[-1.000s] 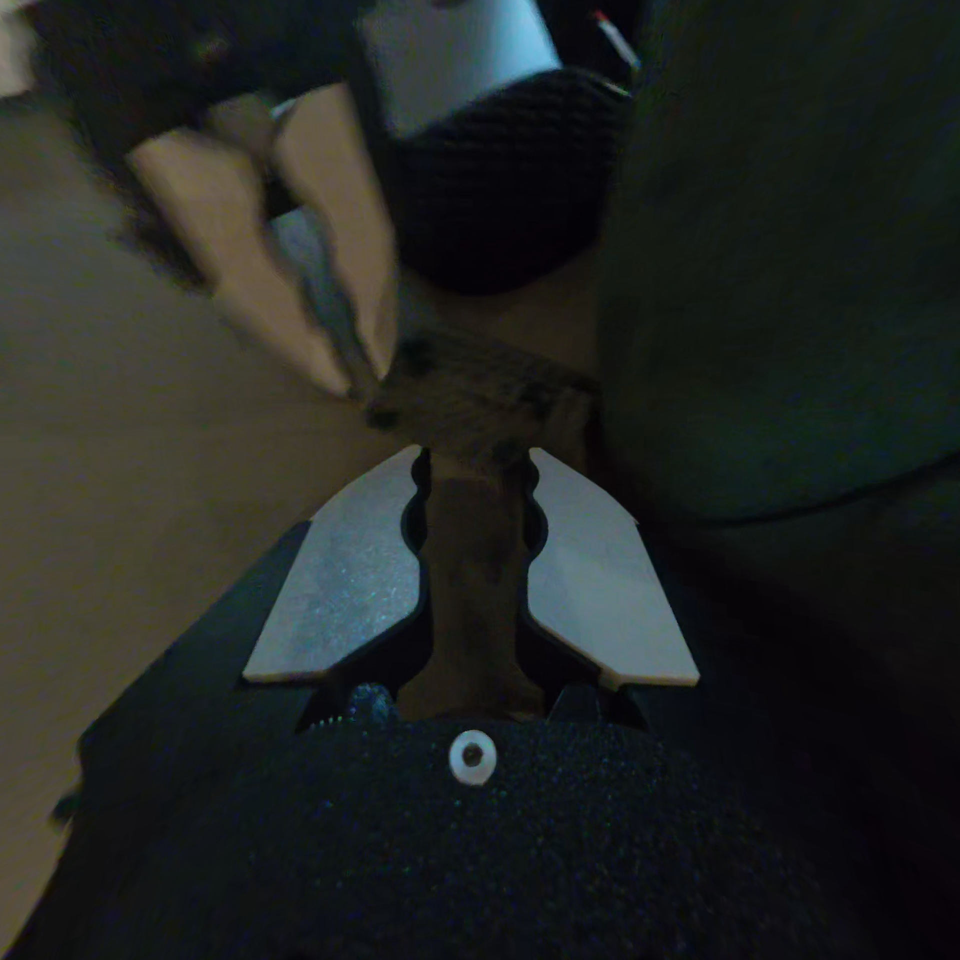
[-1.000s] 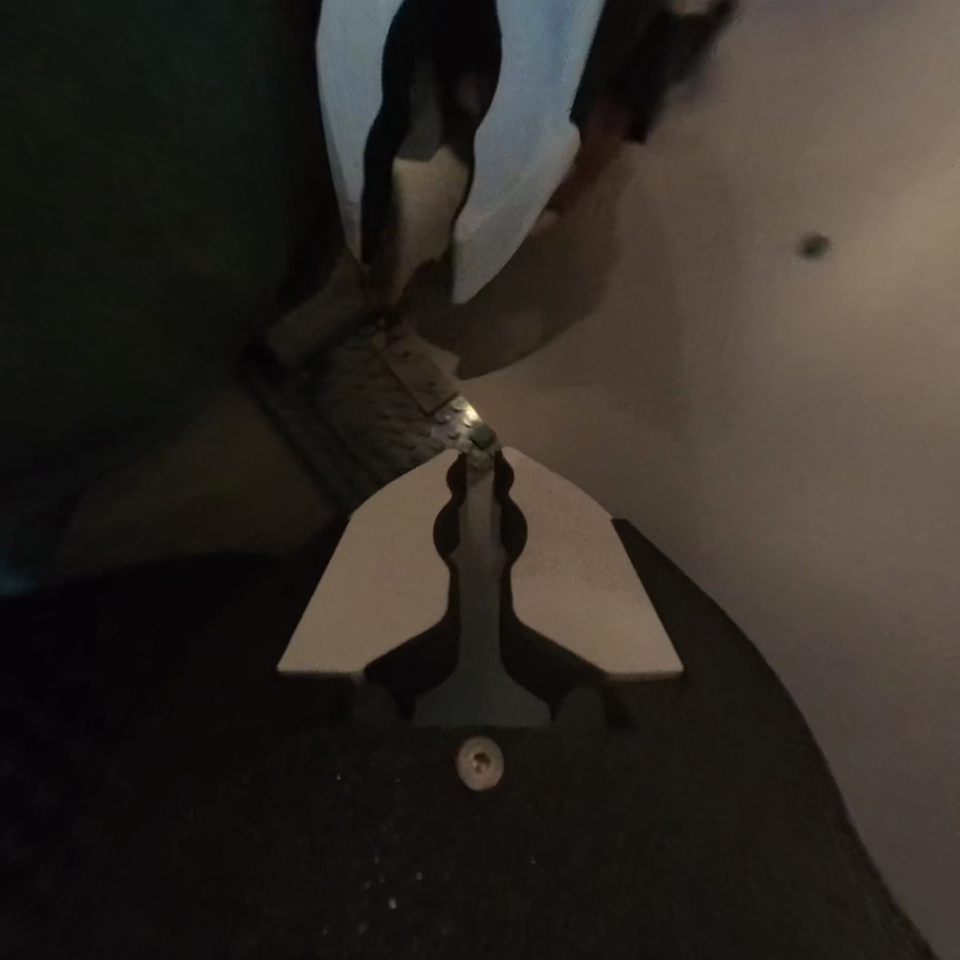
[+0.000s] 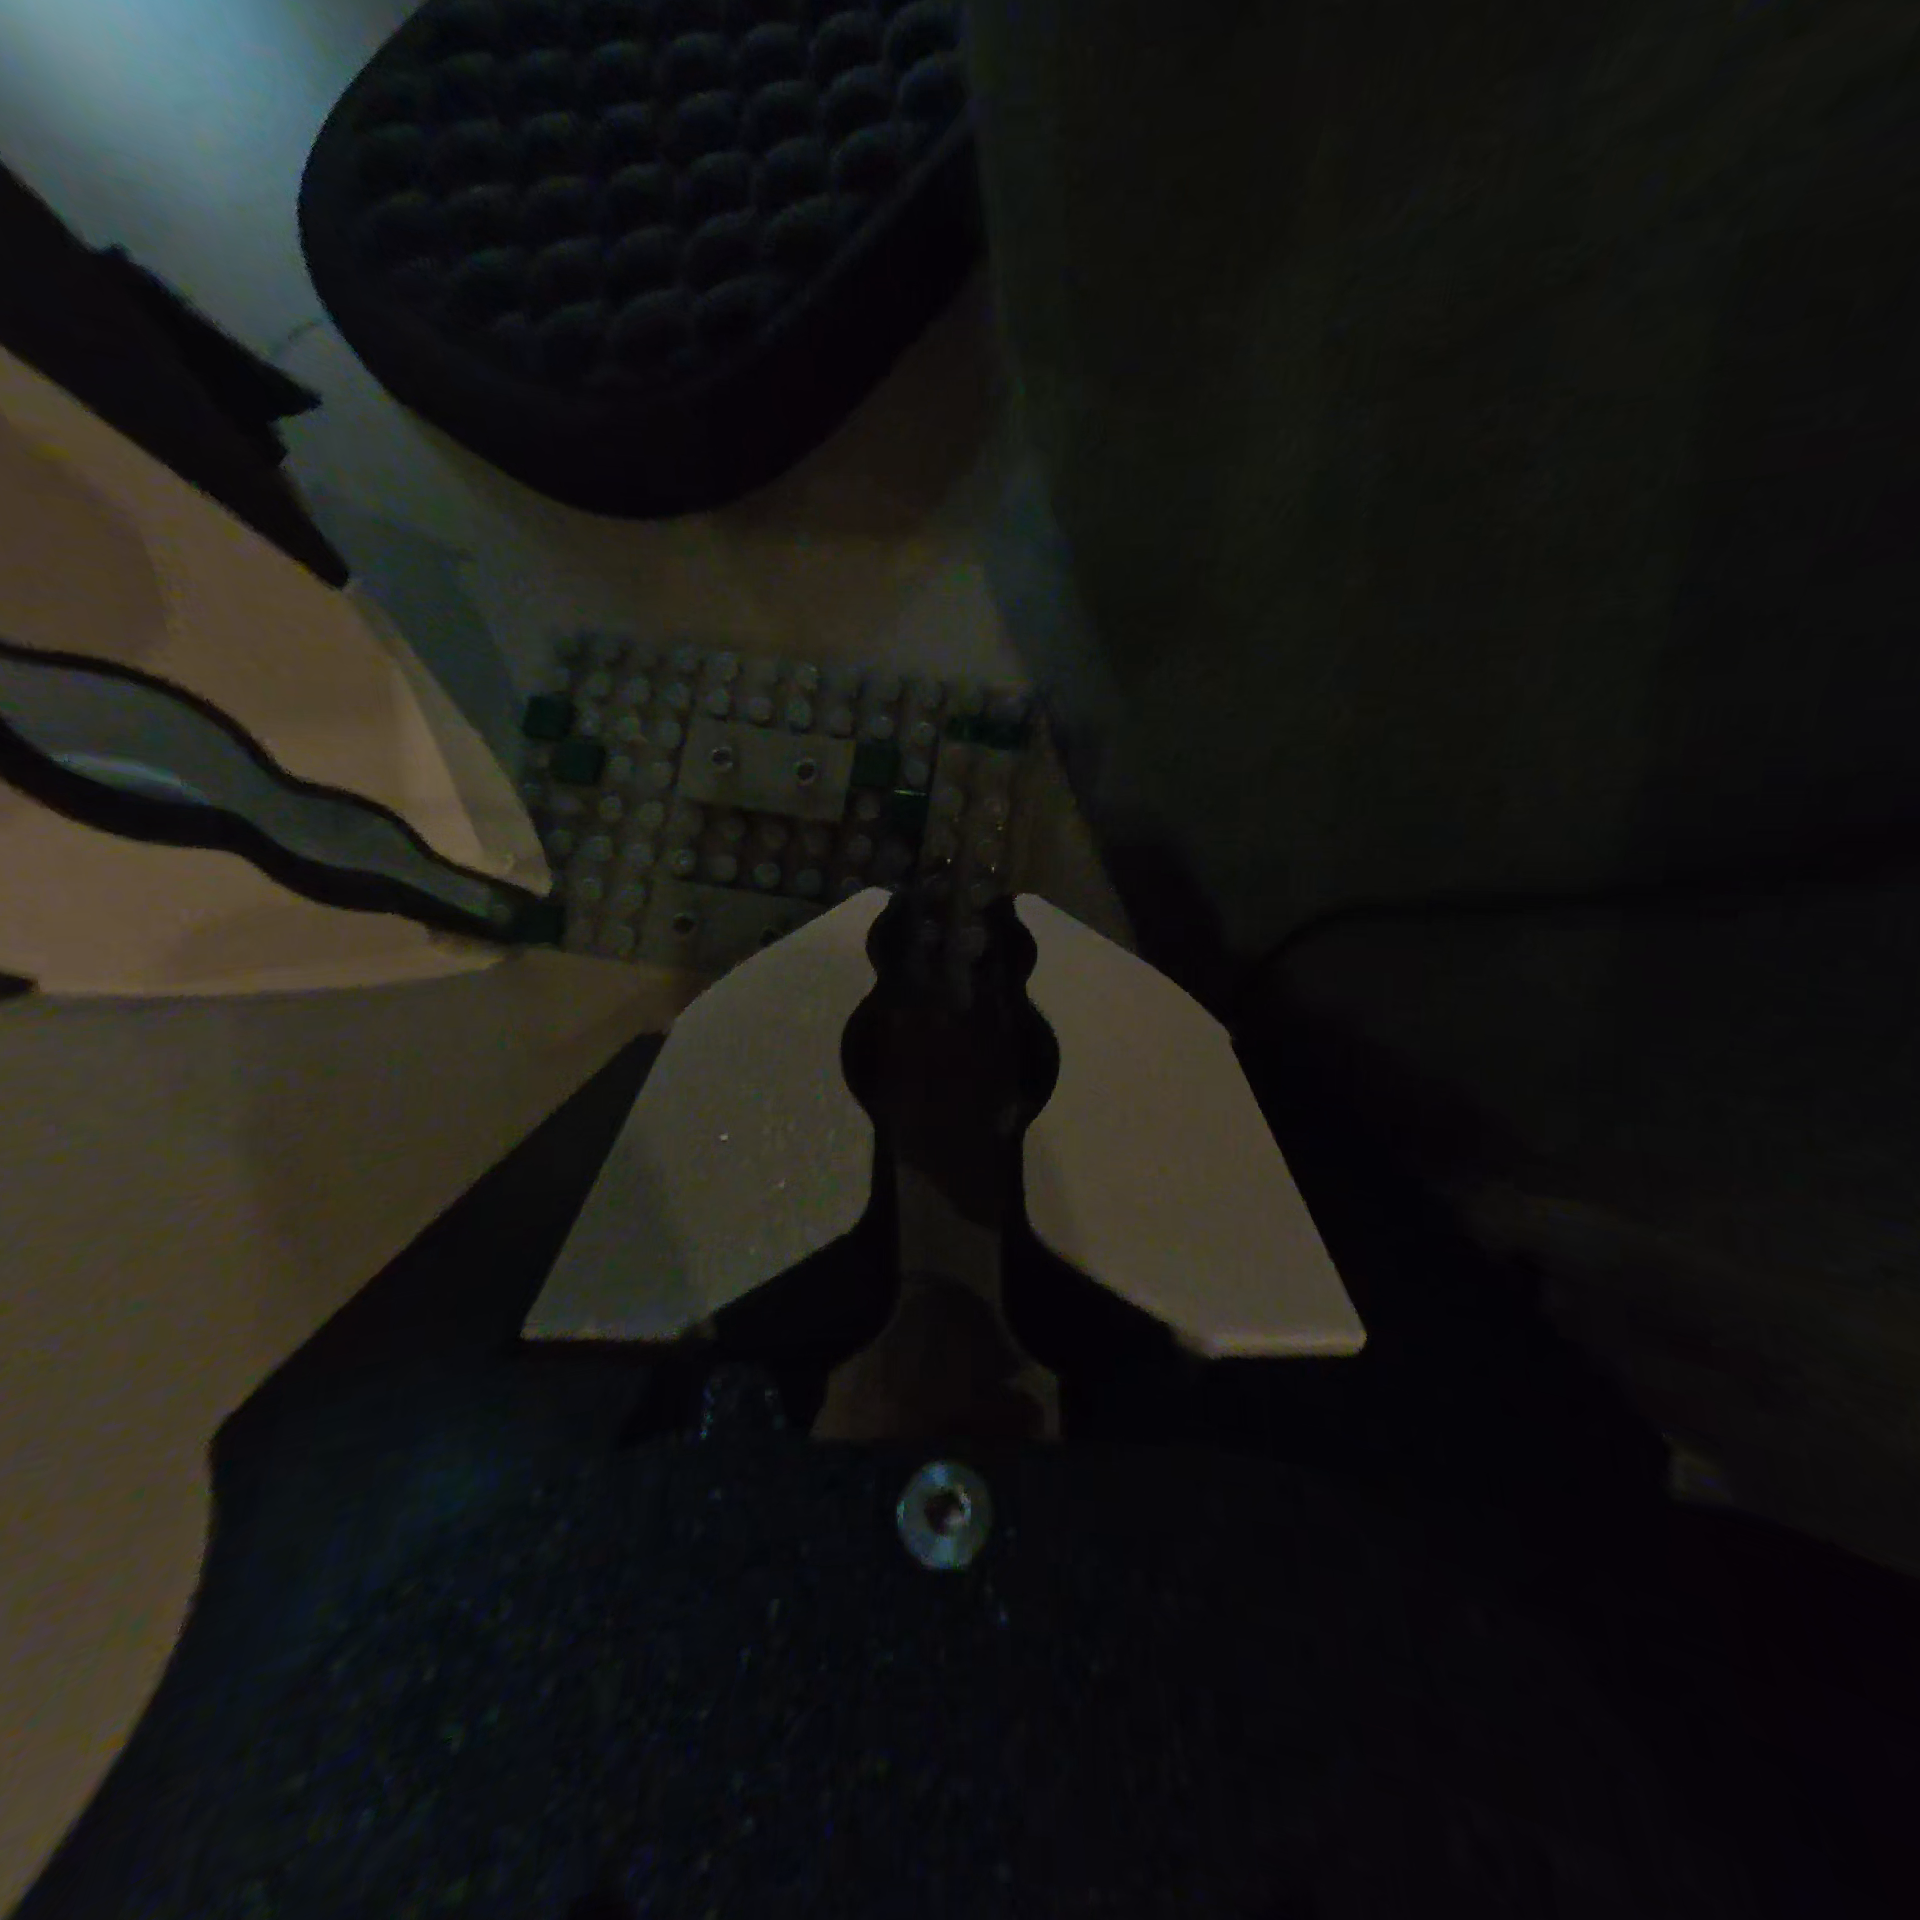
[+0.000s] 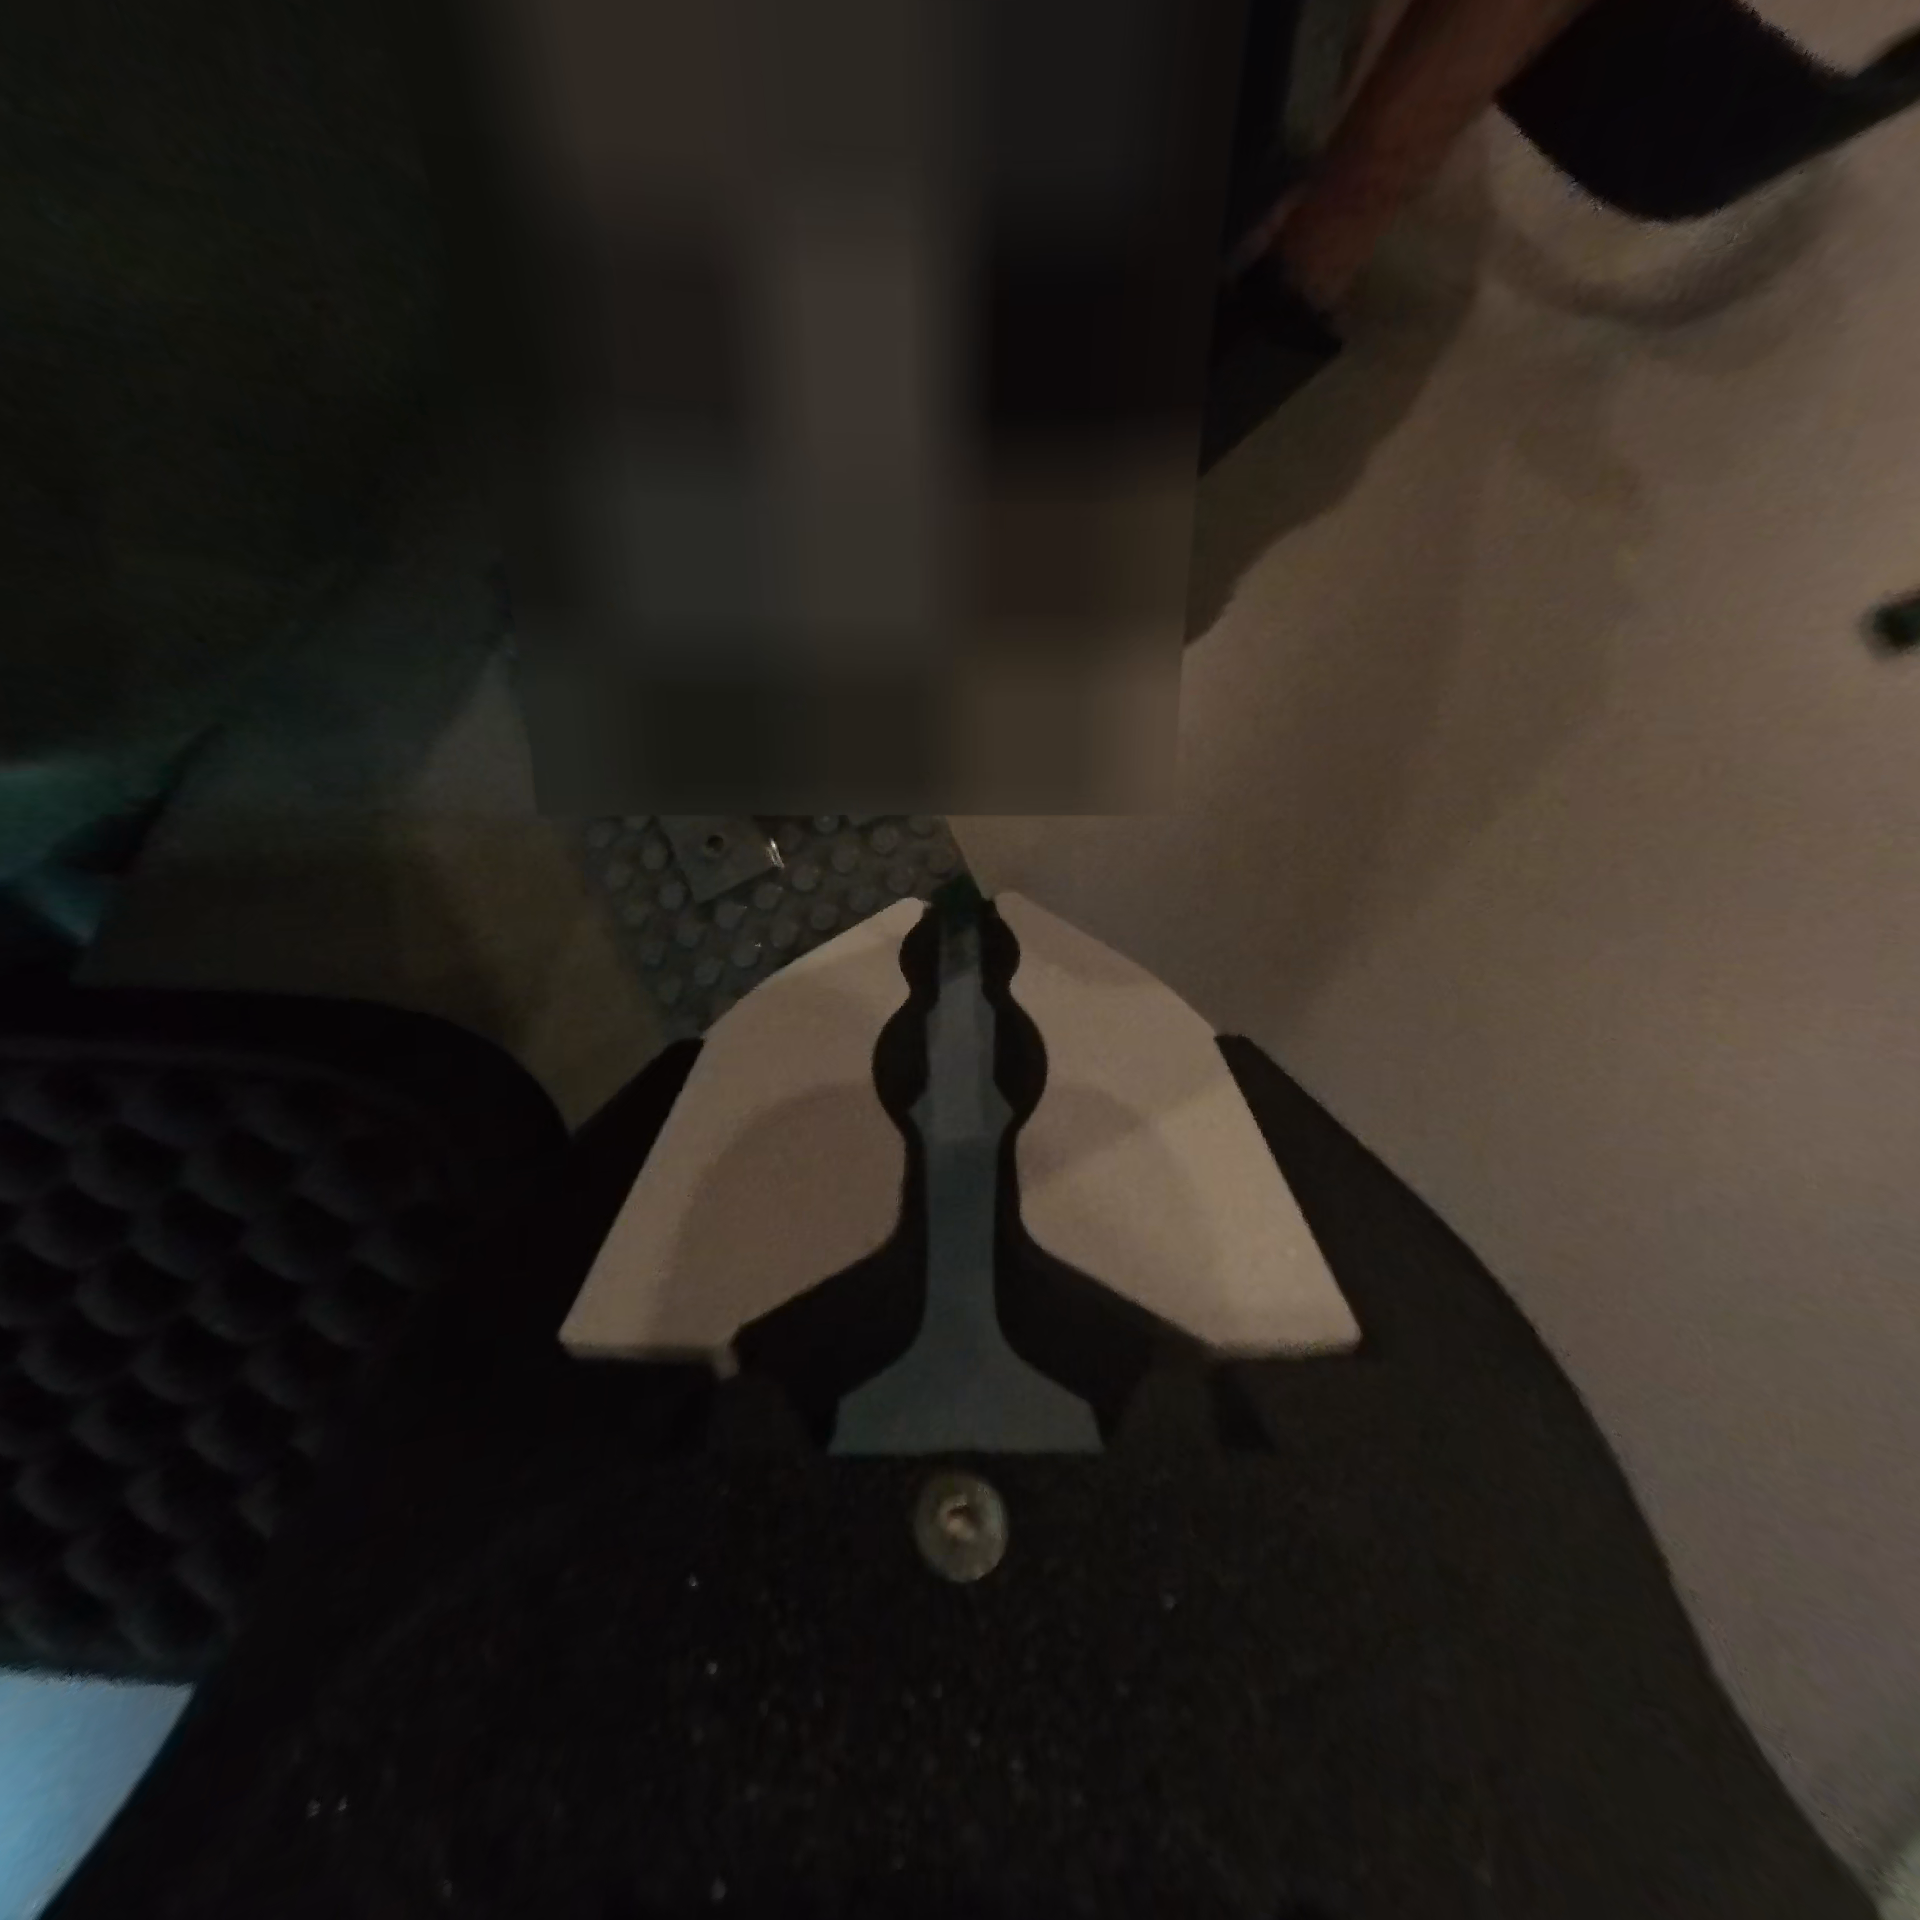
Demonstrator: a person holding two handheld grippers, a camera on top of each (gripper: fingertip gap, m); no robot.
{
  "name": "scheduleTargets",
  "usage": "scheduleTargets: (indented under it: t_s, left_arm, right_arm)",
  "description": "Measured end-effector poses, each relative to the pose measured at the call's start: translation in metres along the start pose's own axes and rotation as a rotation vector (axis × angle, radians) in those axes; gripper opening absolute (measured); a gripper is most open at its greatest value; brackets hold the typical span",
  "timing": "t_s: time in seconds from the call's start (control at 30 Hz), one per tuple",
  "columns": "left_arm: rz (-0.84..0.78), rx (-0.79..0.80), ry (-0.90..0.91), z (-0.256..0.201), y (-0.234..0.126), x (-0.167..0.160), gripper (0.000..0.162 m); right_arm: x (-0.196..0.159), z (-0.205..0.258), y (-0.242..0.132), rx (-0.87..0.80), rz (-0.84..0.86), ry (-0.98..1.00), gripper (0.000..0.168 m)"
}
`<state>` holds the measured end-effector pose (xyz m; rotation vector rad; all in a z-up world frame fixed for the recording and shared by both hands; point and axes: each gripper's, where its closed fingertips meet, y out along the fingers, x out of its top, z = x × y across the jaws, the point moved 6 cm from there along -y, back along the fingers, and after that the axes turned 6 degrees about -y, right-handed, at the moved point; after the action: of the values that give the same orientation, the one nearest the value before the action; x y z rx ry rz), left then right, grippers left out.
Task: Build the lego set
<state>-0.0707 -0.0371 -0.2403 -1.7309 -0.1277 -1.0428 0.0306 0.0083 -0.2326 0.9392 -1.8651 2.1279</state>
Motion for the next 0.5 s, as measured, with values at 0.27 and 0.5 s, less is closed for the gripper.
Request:
scheduleTargets:
  t_s: [0.27,0.5]
  left_arm:
    - [0.014,0.016,-0.011,0.016,-0.031,-0.024,0.017]
    - [0.028,0.186,0.064,0.031,-0.067,-0.023,0.016]
  right_arm:
    - [-0.008,0.003,-0.008,-0.105,-0.138,0.258,0.011]
    - [-0.008,0.002,-0.047,-0.389,-0.312,0.334,0.016]
